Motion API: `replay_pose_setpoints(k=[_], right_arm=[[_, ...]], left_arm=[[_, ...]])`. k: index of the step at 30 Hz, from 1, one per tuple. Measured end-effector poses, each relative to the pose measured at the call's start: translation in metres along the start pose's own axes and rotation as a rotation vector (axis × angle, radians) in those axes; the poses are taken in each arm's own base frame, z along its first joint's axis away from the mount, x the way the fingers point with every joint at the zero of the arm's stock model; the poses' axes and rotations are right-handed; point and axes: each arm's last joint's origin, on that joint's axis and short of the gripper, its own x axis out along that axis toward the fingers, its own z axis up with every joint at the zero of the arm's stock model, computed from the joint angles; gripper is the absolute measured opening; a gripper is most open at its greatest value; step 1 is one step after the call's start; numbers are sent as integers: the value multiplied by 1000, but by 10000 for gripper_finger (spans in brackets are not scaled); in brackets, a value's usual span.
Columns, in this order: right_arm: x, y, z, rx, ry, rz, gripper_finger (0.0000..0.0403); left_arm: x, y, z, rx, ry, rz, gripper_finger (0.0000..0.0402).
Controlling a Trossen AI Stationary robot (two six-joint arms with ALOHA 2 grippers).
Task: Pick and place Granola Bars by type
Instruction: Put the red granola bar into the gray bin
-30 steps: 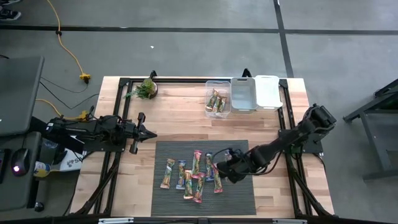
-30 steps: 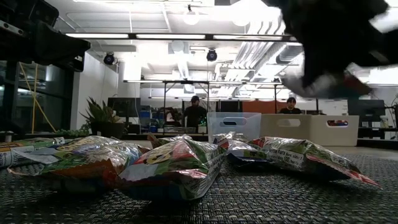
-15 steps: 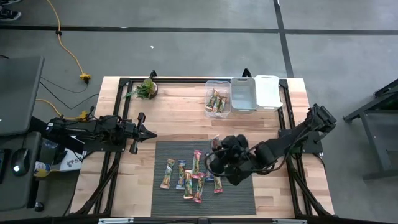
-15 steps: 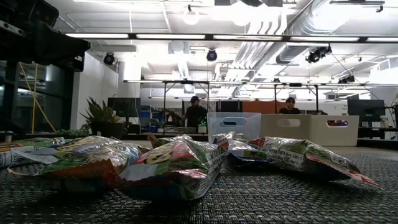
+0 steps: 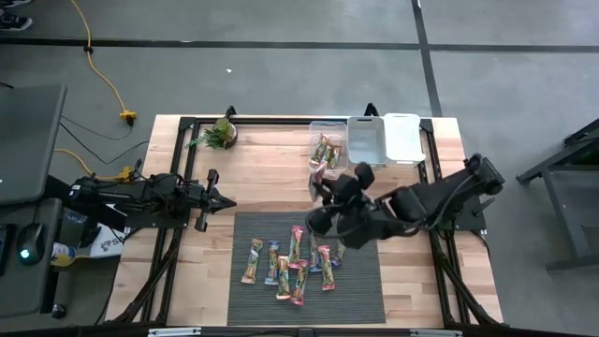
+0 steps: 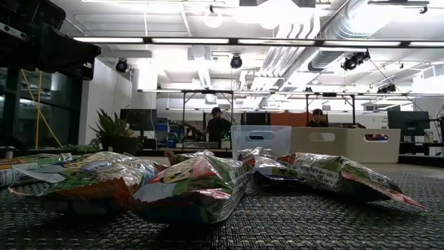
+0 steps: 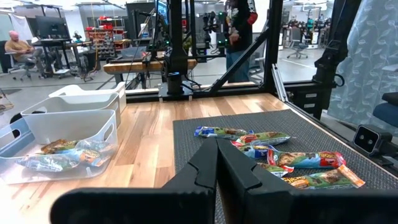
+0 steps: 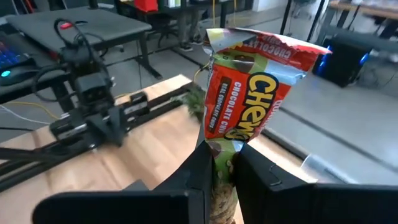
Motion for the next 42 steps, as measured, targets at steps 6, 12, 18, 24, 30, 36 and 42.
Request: replay_pose_setpoints(k=[6, 12, 18, 24, 30, 36, 42], right_arm=[[14, -16, 25, -41, -48, -91, 38], [35, -43, 52, -51, -94, -244, 43], [68, -84, 74, 17, -103, -393, 38], [106, -140, 78, 161, -16, -504, 40], [133, -208, 60, 284, 207, -652, 38], [156, -261, 35, 295, 434, -697, 41], [181, -293, -16, 344, 643, -668, 41]], left_arm=[[0, 0, 0, 0, 0, 0, 1], [0, 0, 0, 0, 0, 0, 1], [0, 0, 0, 0, 0, 0, 1], [0, 0, 0, 0, 0, 0, 1], [0, 0, 0, 0, 0, 0, 1], [0, 0, 0, 0, 0, 0, 1], [0, 0, 0, 0, 0, 0, 1]])
